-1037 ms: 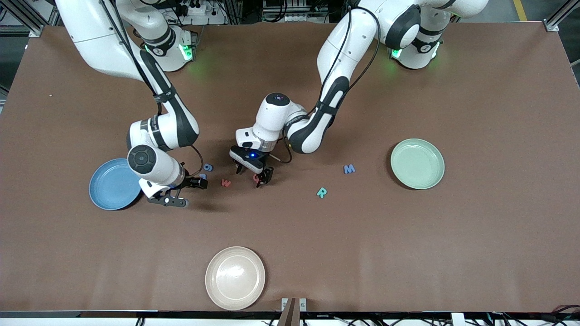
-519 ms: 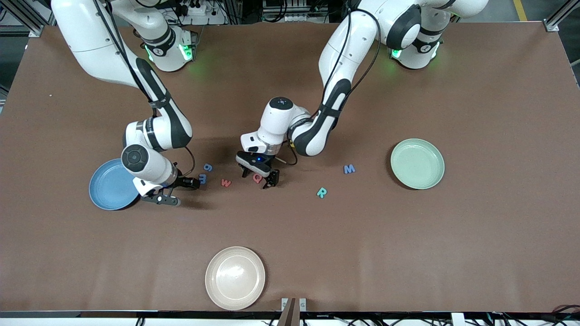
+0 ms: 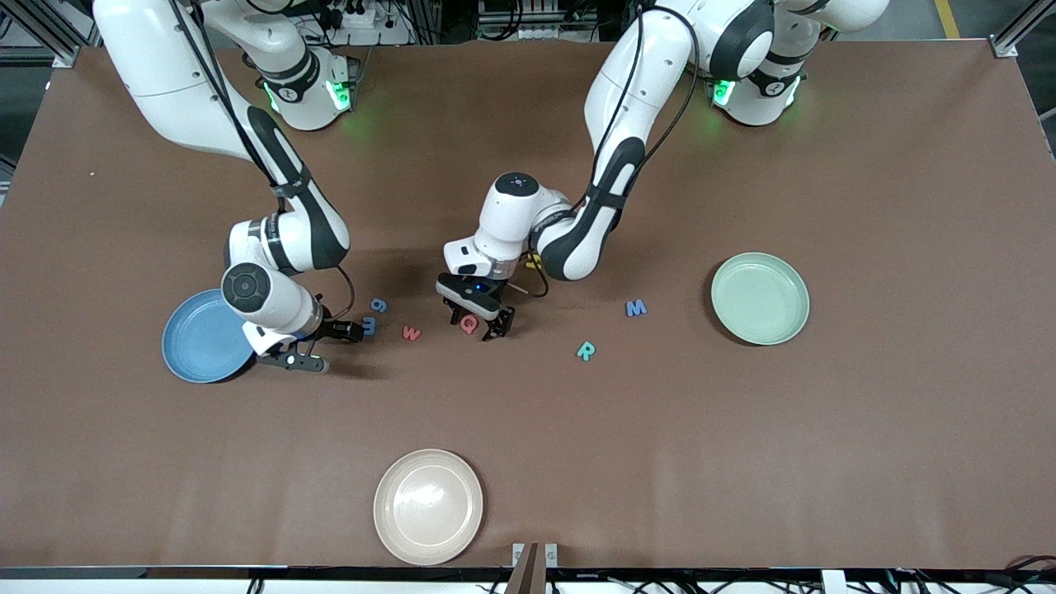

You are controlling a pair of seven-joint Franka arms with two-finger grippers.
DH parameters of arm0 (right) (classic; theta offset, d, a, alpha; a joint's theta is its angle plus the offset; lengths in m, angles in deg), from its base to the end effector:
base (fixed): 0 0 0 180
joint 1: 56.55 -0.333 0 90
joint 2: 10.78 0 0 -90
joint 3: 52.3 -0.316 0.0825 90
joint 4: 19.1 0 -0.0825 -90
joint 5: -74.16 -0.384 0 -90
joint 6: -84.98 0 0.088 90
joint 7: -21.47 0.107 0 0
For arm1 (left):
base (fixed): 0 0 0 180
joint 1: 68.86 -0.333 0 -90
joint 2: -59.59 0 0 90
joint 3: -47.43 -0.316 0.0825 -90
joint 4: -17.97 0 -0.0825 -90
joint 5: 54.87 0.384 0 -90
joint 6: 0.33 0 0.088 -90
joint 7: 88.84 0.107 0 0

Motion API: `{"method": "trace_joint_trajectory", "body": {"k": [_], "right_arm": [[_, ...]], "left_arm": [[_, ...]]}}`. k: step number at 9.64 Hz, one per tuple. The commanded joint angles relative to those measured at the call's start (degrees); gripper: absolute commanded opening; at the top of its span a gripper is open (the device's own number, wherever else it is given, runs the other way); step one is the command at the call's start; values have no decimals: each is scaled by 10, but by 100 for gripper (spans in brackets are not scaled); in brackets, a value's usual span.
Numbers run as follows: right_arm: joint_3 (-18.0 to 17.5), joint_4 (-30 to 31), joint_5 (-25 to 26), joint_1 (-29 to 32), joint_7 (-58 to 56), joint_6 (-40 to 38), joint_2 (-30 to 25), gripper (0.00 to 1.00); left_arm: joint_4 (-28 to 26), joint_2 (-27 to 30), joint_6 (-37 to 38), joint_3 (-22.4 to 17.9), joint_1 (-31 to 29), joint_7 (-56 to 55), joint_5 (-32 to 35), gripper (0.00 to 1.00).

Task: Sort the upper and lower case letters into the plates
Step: 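Grasp the yellow u with the right gripper while the left gripper grasps the Q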

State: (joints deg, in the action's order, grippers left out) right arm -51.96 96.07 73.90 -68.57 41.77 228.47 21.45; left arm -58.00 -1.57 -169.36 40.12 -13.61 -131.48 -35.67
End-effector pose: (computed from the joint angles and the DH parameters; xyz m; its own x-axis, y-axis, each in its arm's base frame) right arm 0.5829 0.1205 0.1645 0.9861 -0.1532 -0.0637 -0.1520 -0.9881 0.0243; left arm 0.4752 -0.6027 0.1424 0.7374 -0.3817 0.5572 -0.4979 -0.8646 0.0666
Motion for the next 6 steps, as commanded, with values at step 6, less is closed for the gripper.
{"method": "trace_joint_trajectory", "body": {"k": [6], "right_arm": [[-3,12,-7,2,-8,7,-5,100]], "left_arm": [[-29,9,2,-6,5,-24,14,45]]}}
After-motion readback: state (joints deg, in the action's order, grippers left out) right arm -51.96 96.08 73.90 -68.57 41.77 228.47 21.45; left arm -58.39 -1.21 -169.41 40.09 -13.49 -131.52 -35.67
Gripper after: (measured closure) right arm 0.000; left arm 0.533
